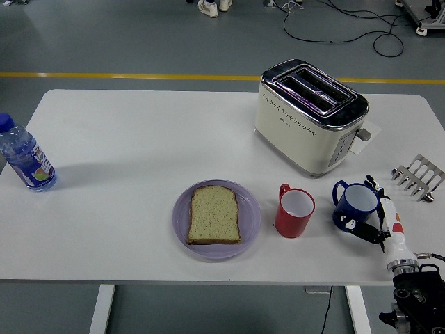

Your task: Pick up the cup,pour liquid into bread,place the cup on the desk

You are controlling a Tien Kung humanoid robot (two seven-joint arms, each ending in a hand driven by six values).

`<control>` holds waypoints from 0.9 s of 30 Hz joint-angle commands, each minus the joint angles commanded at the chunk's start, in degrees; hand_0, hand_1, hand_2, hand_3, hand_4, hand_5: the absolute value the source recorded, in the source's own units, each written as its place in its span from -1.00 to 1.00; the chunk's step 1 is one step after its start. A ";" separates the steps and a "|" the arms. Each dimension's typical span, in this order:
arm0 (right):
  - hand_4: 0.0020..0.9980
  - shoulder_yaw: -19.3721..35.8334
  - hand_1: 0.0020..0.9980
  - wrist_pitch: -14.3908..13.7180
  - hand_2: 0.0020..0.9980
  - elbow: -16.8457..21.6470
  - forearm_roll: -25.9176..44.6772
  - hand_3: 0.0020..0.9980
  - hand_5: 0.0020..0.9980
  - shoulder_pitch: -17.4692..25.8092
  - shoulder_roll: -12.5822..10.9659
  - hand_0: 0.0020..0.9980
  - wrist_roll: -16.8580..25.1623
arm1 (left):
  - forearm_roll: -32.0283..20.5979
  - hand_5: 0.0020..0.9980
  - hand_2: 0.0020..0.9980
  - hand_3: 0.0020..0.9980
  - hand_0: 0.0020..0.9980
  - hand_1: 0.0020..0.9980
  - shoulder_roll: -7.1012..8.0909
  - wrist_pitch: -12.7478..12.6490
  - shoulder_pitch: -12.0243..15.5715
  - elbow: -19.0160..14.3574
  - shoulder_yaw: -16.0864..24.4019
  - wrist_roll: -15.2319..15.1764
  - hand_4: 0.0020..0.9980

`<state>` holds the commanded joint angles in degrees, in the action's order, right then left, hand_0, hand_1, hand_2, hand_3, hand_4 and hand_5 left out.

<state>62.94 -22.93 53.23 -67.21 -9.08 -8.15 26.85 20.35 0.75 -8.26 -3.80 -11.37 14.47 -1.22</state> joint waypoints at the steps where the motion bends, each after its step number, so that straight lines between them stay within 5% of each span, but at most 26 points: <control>1: 0.87 0.48 0.69 -0.08 0.95 0.62 -0.33 1.00 -1.00 0.28 -0.01 0.92 -0.01 | -0.02 0.49 0.18 0.04 0.29 0.20 0.00 0.00 0.01 0.00 0.02 0.00 -0.41; 8: 0.87 3.58 0.70 -0.14 0.95 6.60 -2.51 1.00 -1.00 2.14 -0.79 0.92 -0.71 | -0.02 0.49 0.18 0.04 0.29 0.20 -0.02 -0.03 0.16 0.02 -0.19 -0.01 -0.40; 20: 0.86 8.40 0.70 -0.99 0.94 24.61 -3.55 1.00 -1.00 6.18 -2.39 0.92 -3.05 | -0.12 0.50 0.18 0.04 0.29 0.20 0.02 0.01 0.52 0.09 -0.90 0.00 -0.40; 21: 0.52 8.97 0.55 -1.11 0.73 25.69 -3.00 0.72 -0.78 6.29 -2.33 0.72 -3.41 | -0.13 0.50 0.18 0.04 0.29 0.20 0.03 0.01 0.53 0.09 -0.92 0.00 -0.40; 26: 0.52 12.57 0.55 2.28 0.73 29.92 8.36 0.72 -0.78 6.49 -2.00 0.72 -5.54 | -0.31 0.50 0.18 0.04 0.29 0.20 0.03 0.02 0.71 0.12 -1.24 0.00 -0.40; 27: 0.29 14.12 0.26 3.67 0.35 30.57 10.97 0.27 -0.58 6.47 -1.75 0.42 -5.78 | -0.34 0.50 0.18 0.05 0.29 0.20 0.04 0.02 0.79 0.12 -1.42 0.01 -0.40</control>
<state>77.06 -19.26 83.80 -56.24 -2.62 -9.90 21.06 20.01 0.79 -8.25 -3.02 -11.25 13.06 -1.22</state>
